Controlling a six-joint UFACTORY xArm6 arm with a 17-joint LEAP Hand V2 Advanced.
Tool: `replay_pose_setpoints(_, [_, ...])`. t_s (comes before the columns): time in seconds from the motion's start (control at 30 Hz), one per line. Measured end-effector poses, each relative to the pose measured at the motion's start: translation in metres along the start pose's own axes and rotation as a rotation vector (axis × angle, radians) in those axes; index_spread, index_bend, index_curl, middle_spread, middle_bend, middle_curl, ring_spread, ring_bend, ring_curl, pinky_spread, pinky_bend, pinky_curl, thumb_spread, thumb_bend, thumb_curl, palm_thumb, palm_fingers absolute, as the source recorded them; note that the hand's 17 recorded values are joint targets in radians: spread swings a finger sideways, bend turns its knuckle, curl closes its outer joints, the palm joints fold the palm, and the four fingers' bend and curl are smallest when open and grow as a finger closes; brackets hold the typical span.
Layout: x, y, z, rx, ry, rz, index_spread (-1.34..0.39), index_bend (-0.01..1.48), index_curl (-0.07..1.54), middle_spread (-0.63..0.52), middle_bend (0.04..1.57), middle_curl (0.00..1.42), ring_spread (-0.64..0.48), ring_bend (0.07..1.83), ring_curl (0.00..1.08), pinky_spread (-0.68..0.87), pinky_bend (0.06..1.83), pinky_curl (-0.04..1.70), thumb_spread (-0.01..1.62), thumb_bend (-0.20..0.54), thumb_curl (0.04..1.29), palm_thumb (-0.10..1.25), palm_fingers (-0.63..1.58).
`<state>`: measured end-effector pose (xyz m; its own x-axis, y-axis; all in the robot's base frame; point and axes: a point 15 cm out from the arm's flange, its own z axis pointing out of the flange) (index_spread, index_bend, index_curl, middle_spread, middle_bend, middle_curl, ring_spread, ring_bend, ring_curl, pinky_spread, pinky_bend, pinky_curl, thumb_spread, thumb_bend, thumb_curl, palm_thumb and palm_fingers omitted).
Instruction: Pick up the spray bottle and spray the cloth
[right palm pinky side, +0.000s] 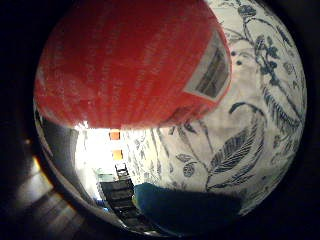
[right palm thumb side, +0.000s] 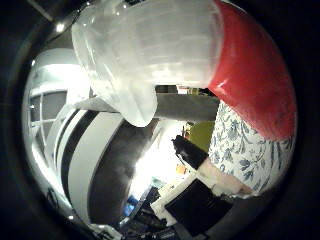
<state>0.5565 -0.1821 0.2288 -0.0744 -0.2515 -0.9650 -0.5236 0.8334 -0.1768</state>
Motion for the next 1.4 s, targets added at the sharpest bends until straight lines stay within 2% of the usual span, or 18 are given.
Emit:
replay_pose_setpoints(0.13, [-0.009,0.016,0.025,-0.054,-0.009,0.002,-0.12,0.2,0.33,0.1,0.39,0.39,0.13,0.5,0.33,0.31,0.19,0.28,0.99,-0.025,0.34,0.66,0.56])
replay_pose_setpoints(0.23, [-0.013,0.02,0.035,-0.066,0.0,-0.013,-0.2,0.25,0.37,-0.01,0.52,0.44,0.0,0.63,0.36,0.2,0.23,0.26,0.98,-0.022,0.35,0.68,0.92])
replay_pose_setpoints(0.27, [-0.014,0.02,0.039,-0.07,0.003,-0.024,-0.23,0.28,0.39,-0.05,0.57,0.47,-0.06,0.71,0.4,0.13,0.28,0.26,0.98,-0.019,0.36,0.69,1.12])
replay_pose_setpoints(0.37, [-0.016,0.02,0.048,-0.08,0.006,-0.043,-0.26,0.44,0.49,-0.1,0.71,0.53,-0.13,0.84,0.47,-0.07,0.49,0.33,0.97,-0.017,0.38,0.74,1.33])
replay_pose_setpoints(0.43, [-0.016,0.023,0.053,-0.102,0.012,-0.061,-0.25,0.62,0.57,-0.1,0.86,0.58,-0.15,0.95,0.51,-0.21,0.66,0.4,0.97,-0.013,0.41,0.79,1.36])
replay_pose_setpoints(0.5, [-0.011,0.03,0.057,-0.139,0.032,-0.08,-0.23,0.76,0.63,-0.1,0.98,0.62,-0.16,1.03,0.54,-0.27,0.83,0.47,0.95,-0.009,0.44,0.85,1.38])
replay_pose_setpoints(0.63, [-0.015,0.03,0.059,-0.153,0.026,-0.12,-0.19,1.0,0.71,-0.08,1.16,0.65,-0.18,1.17,0.59,-0.28,1.06,0.6,0.94,-0.008,0.5,0.95,1.31])
replay_pose_setpoints(0.7, [-0.017,0.029,0.059,-0.153,0.02,-0.149,-0.18,1.07,0.73,-0.08,1.23,0.67,-0.18,1.23,0.62,-0.27,1.13,0.65,0.94,-0.012,0.52,0.98,1.26])
replay_pose_setpoints(0.9, [-0.02,0.029,0.05,-0.183,0.036,-0.204,-0.16,1.18,0.73,-0.08,1.33,0.66,-0.2,1.32,0.67,-0.22,1.22,0.8,0.93,-0.015,0.57,1.02,1.17])
replay_pose_setpoints(1.13, [-0.048,0.028,0.01,-0.281,0.034,-0.275,-0.16,1.2,0.7,-0.07,1.36,0.64,-0.18,1.39,0.69,-0.19,1.19,0.95,0.89,-0.012,0.64,1.07,1.17])
replay_pose_setpoints(1.4, [-0.078,0.011,-0.04,-0.377,0.124,-0.337,-0.16,1.21,0.69,-0.07,1.37,0.61,-0.18,1.42,0.67,-0.18,1.13,1.09,0.86,-0.015,0.7,1.08,1.18])
